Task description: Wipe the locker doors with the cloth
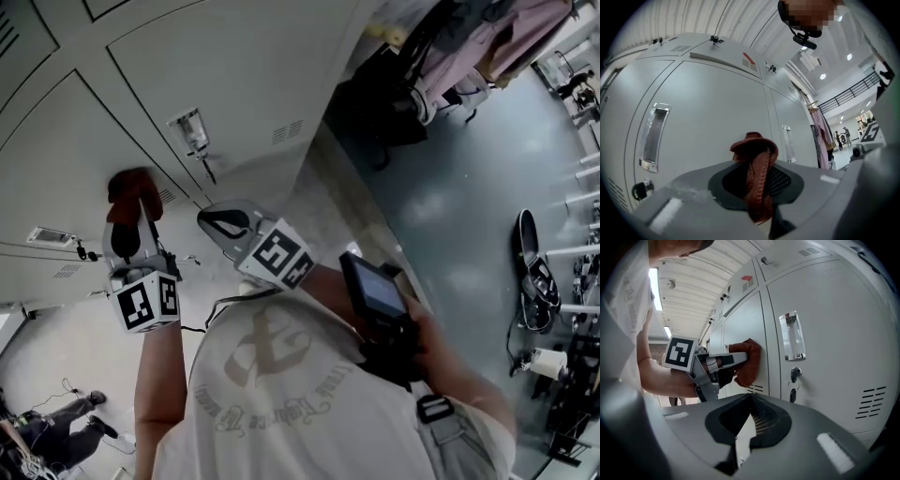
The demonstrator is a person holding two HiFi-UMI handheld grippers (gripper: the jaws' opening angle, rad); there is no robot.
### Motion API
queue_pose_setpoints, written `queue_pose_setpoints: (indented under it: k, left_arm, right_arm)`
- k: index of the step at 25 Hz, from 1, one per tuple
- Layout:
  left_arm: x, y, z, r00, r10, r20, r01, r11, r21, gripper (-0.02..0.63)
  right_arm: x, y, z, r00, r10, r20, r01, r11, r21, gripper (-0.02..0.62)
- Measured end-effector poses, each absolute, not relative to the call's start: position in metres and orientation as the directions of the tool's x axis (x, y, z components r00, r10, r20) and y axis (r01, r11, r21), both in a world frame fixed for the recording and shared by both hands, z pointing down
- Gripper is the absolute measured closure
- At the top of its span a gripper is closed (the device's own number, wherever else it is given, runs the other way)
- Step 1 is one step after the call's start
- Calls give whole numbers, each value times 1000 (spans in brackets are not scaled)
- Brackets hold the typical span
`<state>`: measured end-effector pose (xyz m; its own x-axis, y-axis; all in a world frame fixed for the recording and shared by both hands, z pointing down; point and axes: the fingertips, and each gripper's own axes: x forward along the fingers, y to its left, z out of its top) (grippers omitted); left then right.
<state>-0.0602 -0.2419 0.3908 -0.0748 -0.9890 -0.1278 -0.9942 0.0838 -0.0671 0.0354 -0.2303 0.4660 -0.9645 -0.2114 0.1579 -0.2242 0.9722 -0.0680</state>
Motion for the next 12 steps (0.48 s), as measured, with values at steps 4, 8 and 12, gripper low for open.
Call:
queue_pose_setpoints:
  k: [4, 8, 12]
  left_arm:
    - [-44, -252, 386, -34, -991, -131, -997, 43, -63, 526]
    - [-25, -262, 376, -3, -988, -158, -995, 18, -97, 526]
    - [3, -273, 355, 31, -965, -259, -997, -12, -74, 526]
  right_arm:
    - [45, -235, 470, -960, -228, 162, -244, 966, -85, 588]
    - [51, -238, 466, -961, -230, 153, -245, 966, -85, 588]
    - [69, -245, 470, -956, -248, 158, -265, 960, -91, 588]
